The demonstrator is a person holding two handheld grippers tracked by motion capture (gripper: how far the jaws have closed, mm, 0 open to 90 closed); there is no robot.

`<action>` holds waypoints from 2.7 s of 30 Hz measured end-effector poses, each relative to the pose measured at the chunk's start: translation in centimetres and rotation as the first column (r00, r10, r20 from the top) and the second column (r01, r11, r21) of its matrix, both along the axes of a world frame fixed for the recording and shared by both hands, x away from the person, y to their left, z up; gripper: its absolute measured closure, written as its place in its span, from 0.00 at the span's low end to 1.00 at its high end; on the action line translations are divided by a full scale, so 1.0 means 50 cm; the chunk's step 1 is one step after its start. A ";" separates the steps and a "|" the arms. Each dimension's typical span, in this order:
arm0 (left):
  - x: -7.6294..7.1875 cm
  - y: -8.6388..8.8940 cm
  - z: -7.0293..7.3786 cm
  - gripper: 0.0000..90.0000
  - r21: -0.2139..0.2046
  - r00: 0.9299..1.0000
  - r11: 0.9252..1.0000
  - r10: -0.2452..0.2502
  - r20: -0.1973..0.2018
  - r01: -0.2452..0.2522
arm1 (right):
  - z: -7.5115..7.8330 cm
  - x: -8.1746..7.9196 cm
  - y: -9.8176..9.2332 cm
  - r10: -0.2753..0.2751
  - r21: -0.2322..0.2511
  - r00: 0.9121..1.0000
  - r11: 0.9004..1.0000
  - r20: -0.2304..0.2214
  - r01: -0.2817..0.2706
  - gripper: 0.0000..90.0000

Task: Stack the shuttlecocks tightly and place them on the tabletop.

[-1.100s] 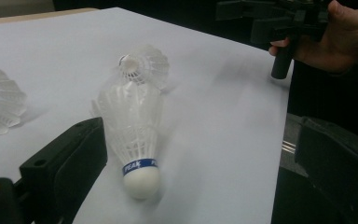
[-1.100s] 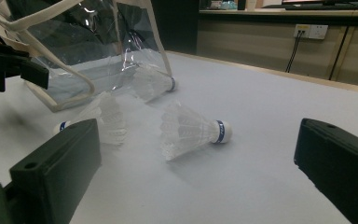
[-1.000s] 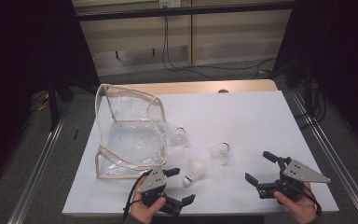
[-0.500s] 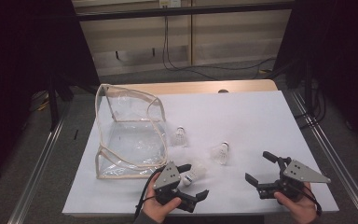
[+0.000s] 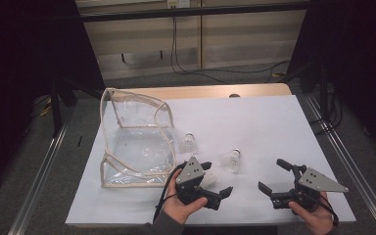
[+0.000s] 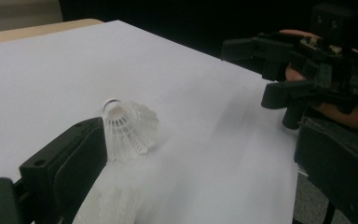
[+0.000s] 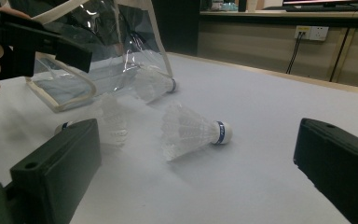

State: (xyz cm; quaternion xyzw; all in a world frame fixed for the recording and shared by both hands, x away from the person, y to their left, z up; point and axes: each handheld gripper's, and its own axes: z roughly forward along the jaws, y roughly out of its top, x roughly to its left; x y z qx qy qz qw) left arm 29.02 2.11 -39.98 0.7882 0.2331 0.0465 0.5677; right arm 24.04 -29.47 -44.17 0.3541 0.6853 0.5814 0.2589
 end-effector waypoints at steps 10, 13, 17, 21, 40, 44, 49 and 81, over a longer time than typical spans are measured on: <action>0.031 -0.035 0.034 0.03 0.016 1.000 1.000 0.011 -0.005 -0.011 | 0.000 -0.001 -0.002 -0.002 0.001 1.000 1.000 0.000 0.002 0.00; 0.044 -0.038 0.040 0.03 0.026 1.000 0.999 0.023 -0.008 -0.023 | 0.000 -0.001 -0.002 -0.001 0.000 1.000 1.000 -0.001 0.001 0.00; 0.067 -0.044 0.044 0.03 0.025 0.998 0.998 0.059 -0.027 -0.058 | 0.000 -0.001 -0.002 -0.002 0.002 1.000 1.000 -0.002 0.002 0.00; 0.079 -0.049 0.047 0.03 0.034 0.996 0.996 0.085 -0.033 -0.084 | 0.000 0.000 -0.003 -0.002 0.002 1.000 1.000 0.000 0.002 0.00; 0.154 -0.067 0.079 0.03 0.057 0.984 0.984 0.171 -0.052 -0.168 | 0.000 0.000 -0.005 -0.002 0.006 1.000 1.000 0.001 0.002 0.00; 0.170 -0.070 0.077 0.03 0.067 0.980 0.981 0.188 -0.061 -0.184 | 0.000 0.000 -0.005 -0.001 0.004 1.000 1.000 0.002 0.001 0.00; 0.187 -0.073 0.073 0.03 0.077 0.976 0.976 0.209 -0.067 -0.204 | 0.000 0.000 -0.005 -0.003 0.010 1.000 1.000 -0.001 0.003 0.00; 0.257 -0.071 0.075 0.04 0.161 0.939 0.935 0.333 -0.088 -0.317 | 0.001 0.000 -0.005 0.006 0.007 1.000 1.000 0.001 -0.006 0.00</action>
